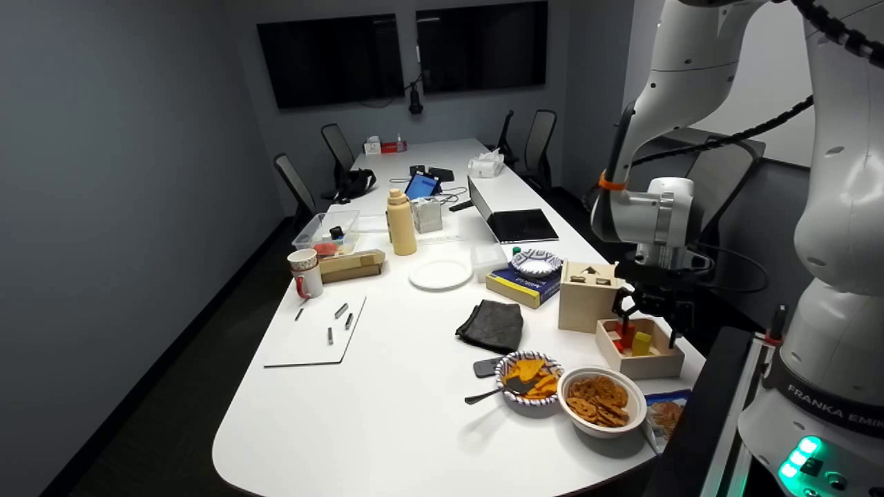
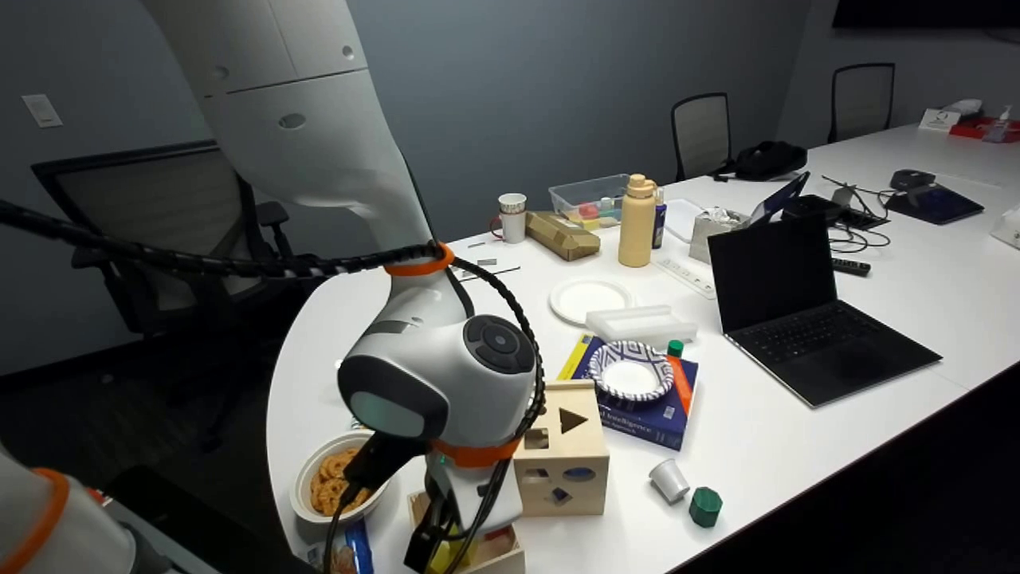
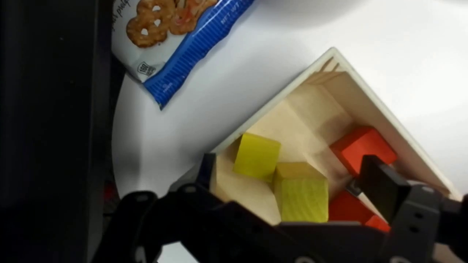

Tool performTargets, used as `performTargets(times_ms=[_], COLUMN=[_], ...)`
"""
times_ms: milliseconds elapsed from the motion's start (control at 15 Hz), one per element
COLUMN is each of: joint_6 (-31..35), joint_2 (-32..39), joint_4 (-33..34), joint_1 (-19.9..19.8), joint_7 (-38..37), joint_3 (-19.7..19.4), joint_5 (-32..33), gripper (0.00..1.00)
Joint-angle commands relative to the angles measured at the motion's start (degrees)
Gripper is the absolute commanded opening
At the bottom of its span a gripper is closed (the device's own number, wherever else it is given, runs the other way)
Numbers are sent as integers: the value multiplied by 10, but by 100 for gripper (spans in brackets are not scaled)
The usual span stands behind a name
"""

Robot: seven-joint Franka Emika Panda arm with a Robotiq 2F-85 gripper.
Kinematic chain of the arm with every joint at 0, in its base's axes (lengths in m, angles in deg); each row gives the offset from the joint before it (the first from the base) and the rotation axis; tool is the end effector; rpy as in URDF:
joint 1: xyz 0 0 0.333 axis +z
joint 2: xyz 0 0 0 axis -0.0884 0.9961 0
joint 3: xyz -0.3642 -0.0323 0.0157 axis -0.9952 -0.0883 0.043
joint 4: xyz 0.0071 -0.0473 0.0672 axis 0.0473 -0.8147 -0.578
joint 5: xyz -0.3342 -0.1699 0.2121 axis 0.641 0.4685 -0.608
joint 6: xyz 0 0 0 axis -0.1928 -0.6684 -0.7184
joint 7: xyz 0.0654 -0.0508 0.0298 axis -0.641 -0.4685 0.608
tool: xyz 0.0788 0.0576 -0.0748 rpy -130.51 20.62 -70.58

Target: Remove the block from the wooden box and put it in the box to the left

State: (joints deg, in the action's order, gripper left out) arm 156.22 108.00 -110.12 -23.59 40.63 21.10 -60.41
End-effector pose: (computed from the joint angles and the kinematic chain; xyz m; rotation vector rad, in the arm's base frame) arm 0.2796 -0.2232 0.0920 -2.1892 2.0061 0.3806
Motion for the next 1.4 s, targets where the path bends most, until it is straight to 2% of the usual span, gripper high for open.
performTargets(times_ms=[0, 1067, 1133, 1200, 1333], joint_6=[14, 80, 82, 81, 79], joint_2=[24, 51, 52, 53, 54], joint_4=[14, 24, 24, 25, 27], joint_1=[-13, 2, 2, 1, 0], joint_7=[17, -23, -23, -23, -22], joint_3=[11, 20, 21, 22, 23], joint_5=[-24, -27, -26, -25, -25], gripper=[100, 100, 75, 75, 60])
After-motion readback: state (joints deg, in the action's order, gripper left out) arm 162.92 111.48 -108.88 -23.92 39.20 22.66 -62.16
